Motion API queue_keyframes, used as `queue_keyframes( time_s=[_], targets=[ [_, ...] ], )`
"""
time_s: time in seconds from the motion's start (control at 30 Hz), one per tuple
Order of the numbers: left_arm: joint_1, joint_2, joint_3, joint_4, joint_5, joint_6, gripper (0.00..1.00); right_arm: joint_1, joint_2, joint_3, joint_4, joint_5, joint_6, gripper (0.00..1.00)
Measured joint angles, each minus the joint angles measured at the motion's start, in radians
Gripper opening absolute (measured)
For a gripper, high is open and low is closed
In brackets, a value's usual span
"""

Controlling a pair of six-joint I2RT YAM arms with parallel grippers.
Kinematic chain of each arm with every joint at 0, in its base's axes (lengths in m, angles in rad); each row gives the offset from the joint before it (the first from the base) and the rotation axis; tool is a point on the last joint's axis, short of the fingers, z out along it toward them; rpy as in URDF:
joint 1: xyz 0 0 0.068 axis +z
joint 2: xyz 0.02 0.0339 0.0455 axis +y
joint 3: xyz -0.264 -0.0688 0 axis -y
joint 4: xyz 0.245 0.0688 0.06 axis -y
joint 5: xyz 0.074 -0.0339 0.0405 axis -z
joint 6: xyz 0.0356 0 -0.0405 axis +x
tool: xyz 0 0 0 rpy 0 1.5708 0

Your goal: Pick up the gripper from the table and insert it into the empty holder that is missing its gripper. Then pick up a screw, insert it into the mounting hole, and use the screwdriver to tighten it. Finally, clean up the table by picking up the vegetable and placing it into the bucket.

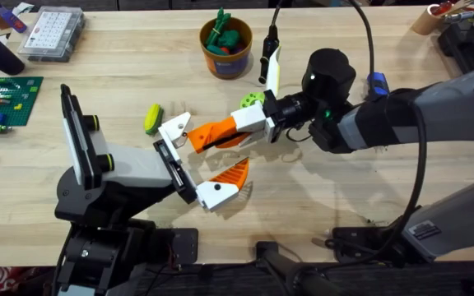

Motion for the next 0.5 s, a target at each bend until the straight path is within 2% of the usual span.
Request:
queue_keyframes(
  time_s=[0.27,0.5],
  targets=[
    [0.000,0.004,0.003,-0.010,0.004,0.000,0.990,-0.006,0.004,-0.001,0.032,-0.024,0.015,0.020],
    [0.000,0.004,0.003,-0.012,0.029,-0.001,0.990,-0.049,0.004,0.023,0.053,-0.117,0.058,0.020]
  ],
)
